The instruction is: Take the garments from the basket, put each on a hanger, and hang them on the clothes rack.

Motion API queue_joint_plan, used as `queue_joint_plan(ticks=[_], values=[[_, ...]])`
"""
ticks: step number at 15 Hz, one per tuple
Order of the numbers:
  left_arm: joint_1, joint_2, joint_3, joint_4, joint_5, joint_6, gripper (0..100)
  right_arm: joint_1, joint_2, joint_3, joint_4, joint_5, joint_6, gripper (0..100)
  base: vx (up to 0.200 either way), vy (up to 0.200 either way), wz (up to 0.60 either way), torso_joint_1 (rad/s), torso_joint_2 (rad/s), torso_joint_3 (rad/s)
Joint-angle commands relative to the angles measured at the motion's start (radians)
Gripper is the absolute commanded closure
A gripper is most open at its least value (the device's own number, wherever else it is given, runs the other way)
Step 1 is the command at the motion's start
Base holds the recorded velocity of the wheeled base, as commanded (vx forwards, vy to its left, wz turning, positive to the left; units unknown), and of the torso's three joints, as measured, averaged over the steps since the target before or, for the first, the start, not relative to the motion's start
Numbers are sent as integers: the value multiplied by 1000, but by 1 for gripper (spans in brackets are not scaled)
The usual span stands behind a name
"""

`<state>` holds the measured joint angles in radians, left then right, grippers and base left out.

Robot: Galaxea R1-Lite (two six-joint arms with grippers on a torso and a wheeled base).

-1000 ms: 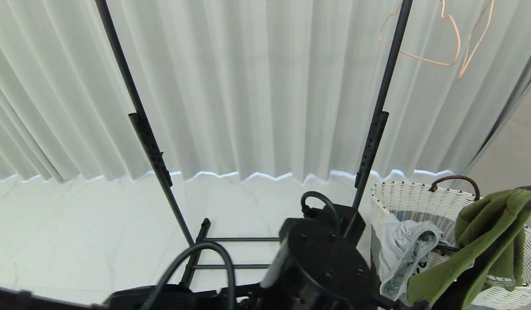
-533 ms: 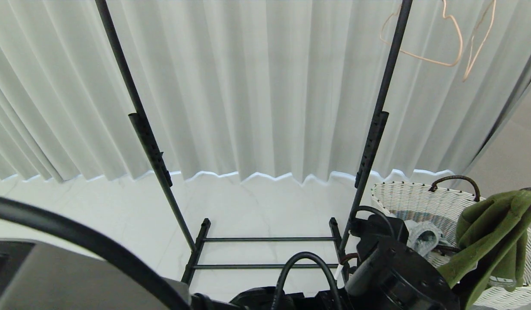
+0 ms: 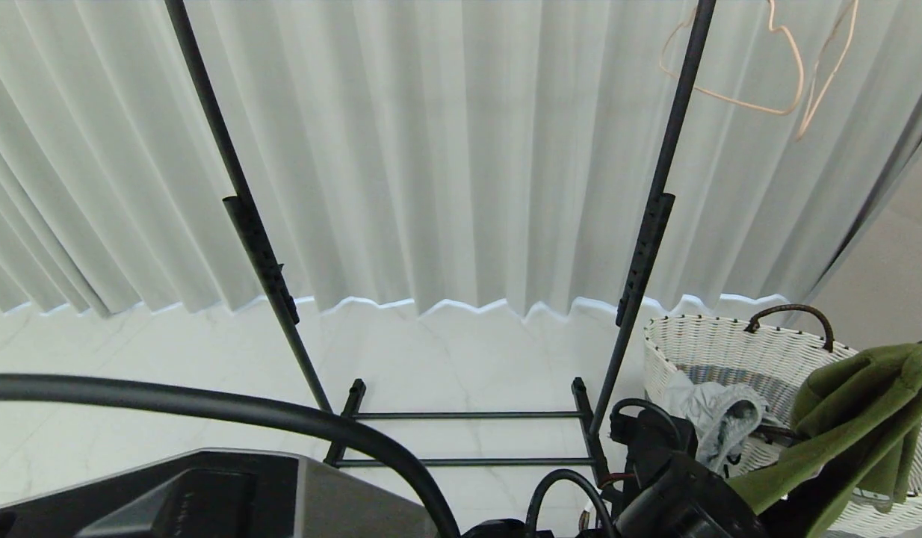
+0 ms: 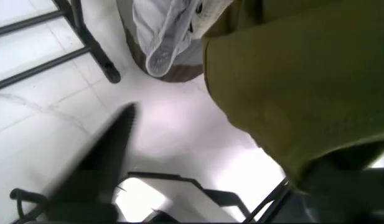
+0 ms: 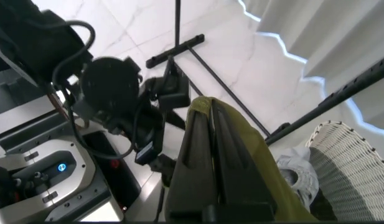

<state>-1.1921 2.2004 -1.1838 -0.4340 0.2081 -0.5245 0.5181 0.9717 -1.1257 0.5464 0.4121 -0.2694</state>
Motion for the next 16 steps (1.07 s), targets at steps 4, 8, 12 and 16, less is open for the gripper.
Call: queue_joint_plan(ticks=[4, 8, 12, 16], values=[[-30, -19, 55, 0, 57, 1, 100, -1, -2, 1, -8, -69, 1, 100, 0, 0, 0, 0, 0, 0], [-41, -100, 79, 0, 131, 6, 100, -3, -2, -2, -19, -127, -1, 100, 0, 0, 0, 0, 0, 0], [-41, -314, 170, 11, 80, 52, 100, 2, -2, -20, -77, -121, -8, 100, 0, 0, 0, 0, 0, 0], [-41, -564, 314, 63, -7, 95, 100, 68, 2, -57, -79, -116, -16, 100, 0, 0, 0, 0, 0, 0]])
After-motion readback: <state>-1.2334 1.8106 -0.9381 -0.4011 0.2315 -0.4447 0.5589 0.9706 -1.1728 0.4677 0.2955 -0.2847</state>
